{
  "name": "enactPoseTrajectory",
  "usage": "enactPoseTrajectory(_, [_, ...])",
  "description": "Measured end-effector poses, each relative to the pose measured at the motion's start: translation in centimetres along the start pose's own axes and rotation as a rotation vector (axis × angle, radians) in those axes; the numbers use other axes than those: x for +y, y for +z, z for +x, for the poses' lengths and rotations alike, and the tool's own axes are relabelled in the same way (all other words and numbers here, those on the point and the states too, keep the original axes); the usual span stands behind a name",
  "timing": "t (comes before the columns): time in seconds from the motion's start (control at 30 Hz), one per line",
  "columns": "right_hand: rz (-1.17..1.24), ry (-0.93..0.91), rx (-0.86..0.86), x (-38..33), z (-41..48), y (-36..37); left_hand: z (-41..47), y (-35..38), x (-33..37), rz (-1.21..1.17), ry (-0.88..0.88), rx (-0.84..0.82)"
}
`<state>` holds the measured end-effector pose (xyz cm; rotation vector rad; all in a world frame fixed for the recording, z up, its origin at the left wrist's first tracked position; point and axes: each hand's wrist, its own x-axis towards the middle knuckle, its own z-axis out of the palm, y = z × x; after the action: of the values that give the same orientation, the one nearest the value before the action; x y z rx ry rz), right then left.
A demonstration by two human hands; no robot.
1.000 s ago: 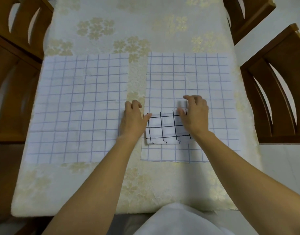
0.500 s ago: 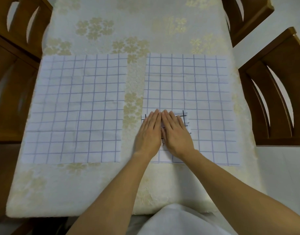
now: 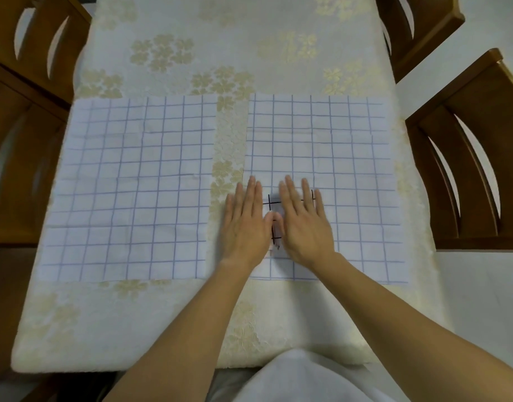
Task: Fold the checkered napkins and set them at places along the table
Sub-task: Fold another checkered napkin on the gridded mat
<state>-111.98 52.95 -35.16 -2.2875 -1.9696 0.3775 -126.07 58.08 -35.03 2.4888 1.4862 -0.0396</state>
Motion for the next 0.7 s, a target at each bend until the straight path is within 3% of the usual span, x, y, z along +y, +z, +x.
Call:
enactPoseTrajectory(0.23, [-0.028,-0.048,-0.145,0.9,0.1,1.6,0.3,1.4,-1.1,0.03,0.016,-0.088])
enactPoseTrajectory(0.43, [-0.08,0.059,-0.172,4.3,-0.7,0.3,-0.1,1.2,-2.0,0.078,-0.049,-0.094])
enactPoseTrajectory(0.6, [-0.066,0.138,-0.108,4.7,-0.8,-0.4,-0.7,0.4,-3.2,0.081,-0.079,-0.078])
enactPoseTrajectory(0.7, [-0.037,0.047,-0.01,2.3,0.3,-0.8,-0.2,-0.4,-1.6,0.067,-0.014,0.012])
